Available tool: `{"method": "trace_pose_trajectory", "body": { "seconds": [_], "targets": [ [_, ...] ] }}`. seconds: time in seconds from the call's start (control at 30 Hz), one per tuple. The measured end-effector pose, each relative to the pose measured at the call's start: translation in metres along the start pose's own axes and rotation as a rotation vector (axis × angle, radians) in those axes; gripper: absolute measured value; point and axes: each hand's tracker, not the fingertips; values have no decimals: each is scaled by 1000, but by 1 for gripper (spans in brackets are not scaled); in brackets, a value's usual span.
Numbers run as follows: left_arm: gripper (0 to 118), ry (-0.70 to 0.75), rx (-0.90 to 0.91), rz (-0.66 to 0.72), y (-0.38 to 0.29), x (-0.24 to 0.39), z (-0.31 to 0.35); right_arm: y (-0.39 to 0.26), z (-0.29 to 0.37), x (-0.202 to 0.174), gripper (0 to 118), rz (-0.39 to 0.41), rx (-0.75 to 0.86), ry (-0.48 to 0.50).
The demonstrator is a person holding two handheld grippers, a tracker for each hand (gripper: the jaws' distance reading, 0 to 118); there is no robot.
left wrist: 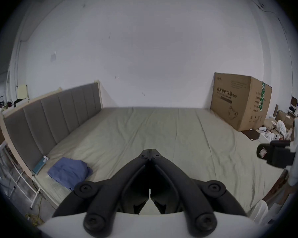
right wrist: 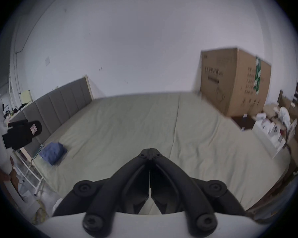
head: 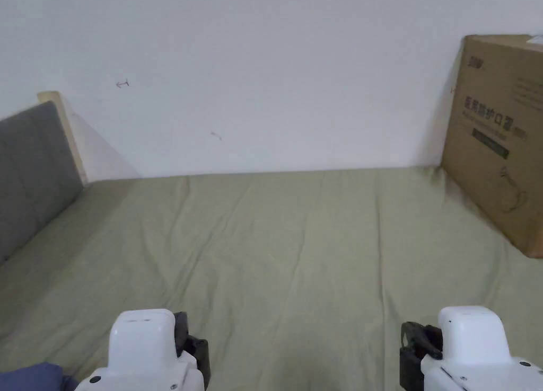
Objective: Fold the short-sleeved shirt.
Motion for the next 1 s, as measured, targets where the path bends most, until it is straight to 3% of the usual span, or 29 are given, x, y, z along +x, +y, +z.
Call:
{"method": "trace_pose_trajectory", "body": {
  "seconds": [0.2, 0.53, 0.63, 0.7, 0.73, 0.77, 0.8, 0.87, 1.0],
  "targets": [
    [0, -7, 131, -49, 8, 19, 30, 9, 29, -16, 0, 93, 140, -43],
    [1, -25, 188, -19, 16, 23, 46, 12, 46, -16, 2, 74, 181, -62],
    [17, -13, 197, -42, 16, 25, 48, 12, 47, -14, 15, 61, 186, -62],
    [50, -19, 195, -47, 16, 26, 47, 13, 46, -13, 28, 54, 183, -68],
    [71, -24, 187, -46, 17, 26, 46, 13, 45, -13, 40, 53, 178, -69],
    [98, -34, 172, -46, 18, 27, 44, 13, 44, -12, 66, 50, 173, -66],
    [109, -27, 165, -41, 18, 28, 43, 13, 42, -11, 90, 44, 167, -62],
    [112, -6, 169, -44, 17, 30, 44, 11, 43, -9, 118, 30, 173, -59],
    [113, -4, 158, -55, 22, 33, 42, 13, 45, -11, 118, 40, 204, -80]
  ]
}}
